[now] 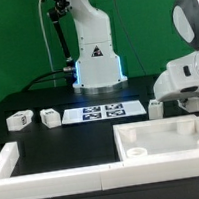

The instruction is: Assemble square table

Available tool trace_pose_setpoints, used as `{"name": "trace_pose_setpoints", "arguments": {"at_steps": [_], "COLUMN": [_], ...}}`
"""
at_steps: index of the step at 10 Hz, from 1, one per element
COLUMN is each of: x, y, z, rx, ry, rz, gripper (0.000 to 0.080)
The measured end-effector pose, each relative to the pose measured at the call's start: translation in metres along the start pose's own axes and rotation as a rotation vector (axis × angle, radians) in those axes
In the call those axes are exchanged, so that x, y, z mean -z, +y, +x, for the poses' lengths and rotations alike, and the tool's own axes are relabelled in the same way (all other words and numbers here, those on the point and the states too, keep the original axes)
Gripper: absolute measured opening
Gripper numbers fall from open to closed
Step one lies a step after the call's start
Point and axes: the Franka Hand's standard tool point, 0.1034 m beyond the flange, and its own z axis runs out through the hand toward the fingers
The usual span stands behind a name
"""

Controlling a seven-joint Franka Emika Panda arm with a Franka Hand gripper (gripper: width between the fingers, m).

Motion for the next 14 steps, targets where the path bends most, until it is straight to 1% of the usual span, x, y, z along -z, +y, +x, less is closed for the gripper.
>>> {"name": "trace_pose_setpoints", "arguments": {"at_steps": [1, 2, 3, 4, 5, 7, 8, 9, 10, 11, 12, 14], "x": [0.032, 0.063, 0.078, 0.087, 0.091, 0.096, 0.115, 0.159, 0.194, 0.206, 0.202, 0.203], "y": [0.009, 0.02, 0.032, 0.041, 0.038, 0.04, 0.053, 0.071, 0.08, 0.083, 0.082, 0.084], "z": [-0.01, -0.023, -0.038, -0.05, -0.041, -0.04, -0.037, -0.032, -0.034, -0.035, -0.029, -0.028], "rx": [0.027, 0.049, 0.066, 0.073, 0.072, 0.069, 0.105, 0.091, 0.085, 0.085, 0.082, 0.076], "ry": [0.024, 0.087, 0.098, 0.099, 0.19, 0.343, 0.381, 0.475, 0.598, 0.669, 0.749, 0.86], "rz": [0.002, 0.002, -0.001, -0.004, 0.004, 0.009, 0.041, 0.061, 0.059, 0.054, 0.054, 0.051], "gripper": [0.0289, 0.0289, 0.029, 0.0291, 0.0291, 0.0291, 0.0291, 0.0291, 0.0291, 0.0291, 0.0291, 0.0291]}}
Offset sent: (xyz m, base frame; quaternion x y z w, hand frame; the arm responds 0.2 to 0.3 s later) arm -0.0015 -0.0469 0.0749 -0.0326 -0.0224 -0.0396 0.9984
